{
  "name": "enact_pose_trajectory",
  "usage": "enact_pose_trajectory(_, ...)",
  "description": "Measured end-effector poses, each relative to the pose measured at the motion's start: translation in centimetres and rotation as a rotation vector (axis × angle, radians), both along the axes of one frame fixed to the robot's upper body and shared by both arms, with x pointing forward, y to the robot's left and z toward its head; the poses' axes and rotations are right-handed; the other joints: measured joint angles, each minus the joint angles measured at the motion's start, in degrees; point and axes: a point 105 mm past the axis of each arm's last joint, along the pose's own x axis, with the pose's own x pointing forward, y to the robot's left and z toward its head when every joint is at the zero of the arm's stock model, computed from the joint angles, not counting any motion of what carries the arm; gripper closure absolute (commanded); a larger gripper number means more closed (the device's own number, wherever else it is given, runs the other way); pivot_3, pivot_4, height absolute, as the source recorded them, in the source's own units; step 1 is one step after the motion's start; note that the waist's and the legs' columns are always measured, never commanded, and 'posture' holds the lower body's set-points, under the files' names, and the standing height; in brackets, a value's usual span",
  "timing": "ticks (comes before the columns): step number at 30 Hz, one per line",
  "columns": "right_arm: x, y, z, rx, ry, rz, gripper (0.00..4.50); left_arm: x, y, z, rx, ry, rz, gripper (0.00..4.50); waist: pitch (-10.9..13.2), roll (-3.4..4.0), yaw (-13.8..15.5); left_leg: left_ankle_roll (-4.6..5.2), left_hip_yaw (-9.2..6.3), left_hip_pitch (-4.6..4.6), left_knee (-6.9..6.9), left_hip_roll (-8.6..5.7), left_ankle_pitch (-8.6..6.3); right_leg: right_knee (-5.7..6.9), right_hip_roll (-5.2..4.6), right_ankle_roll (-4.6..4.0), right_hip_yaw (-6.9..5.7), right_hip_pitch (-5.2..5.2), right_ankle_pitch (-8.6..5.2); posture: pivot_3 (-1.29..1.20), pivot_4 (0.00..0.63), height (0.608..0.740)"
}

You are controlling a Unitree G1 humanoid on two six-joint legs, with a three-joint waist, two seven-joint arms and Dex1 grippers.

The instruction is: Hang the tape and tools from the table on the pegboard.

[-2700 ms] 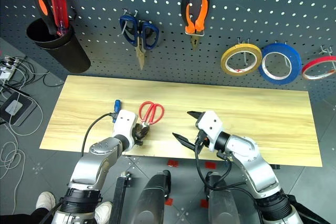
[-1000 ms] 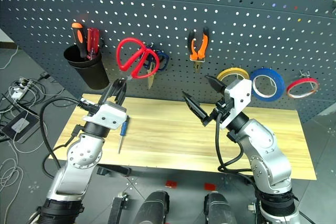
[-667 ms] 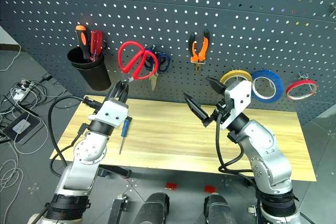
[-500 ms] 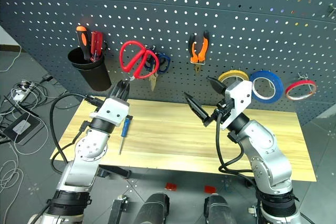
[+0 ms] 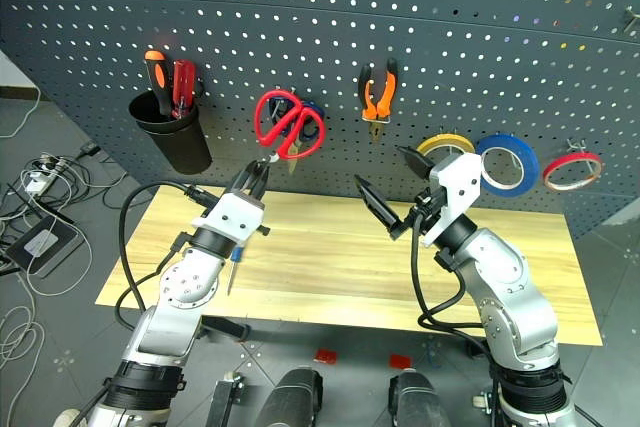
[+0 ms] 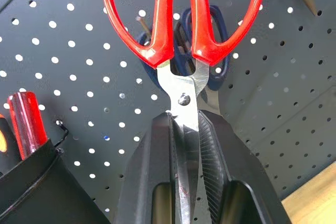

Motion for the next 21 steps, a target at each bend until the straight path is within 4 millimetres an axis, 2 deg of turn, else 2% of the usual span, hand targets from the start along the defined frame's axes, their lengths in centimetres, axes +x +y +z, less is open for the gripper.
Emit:
enact_pose_trajectory(12, 0.1, -0.1, -0.1, 0.002, 0.004, -0.011, 0.00, 0.6, 0.8, -2.1, 0.001, 0.128, 0.040, 4.15, 0.0, 0.00, 0.0, 0.12, 0.02, 0.03, 0.01, 0.00, -0.07, 0.02, 0.00, 0.00, 0.03, 0.01, 0.00, 0.12, 0.208, 0.740)
enact_pose_trajectory(14, 0.1, -0.1, -0.1, 0.002, 0.006, -0.013, 0.00, 0.7, 0.9, -2.2, -0.001, 0.139, 0.048, 3.40, 0.0, 0.00, 0.0, 0.13, 0.03, 0.04, 0.01, 0.00, -0.07, 0.02, 0.00, 0.00, 0.04, 0.01, 0.00, 0.12, 0.210, 0.740)
enact_pose_trajectory(21, 0.0, -0.2, -0.5, -0.002, 0.017, -0.011, 0.00, 0.7, 1.1, -2.5, -0.007, 0.159, 0.059, 1.29, 0.0, 0.00, 0.0, 0.15, 0.04, 0.04, 0.02, 0.00, -0.08, 0.05, 0.01, 0.00, 0.06, 0.00, 0.00, 0.12, 0.221, 0.740)
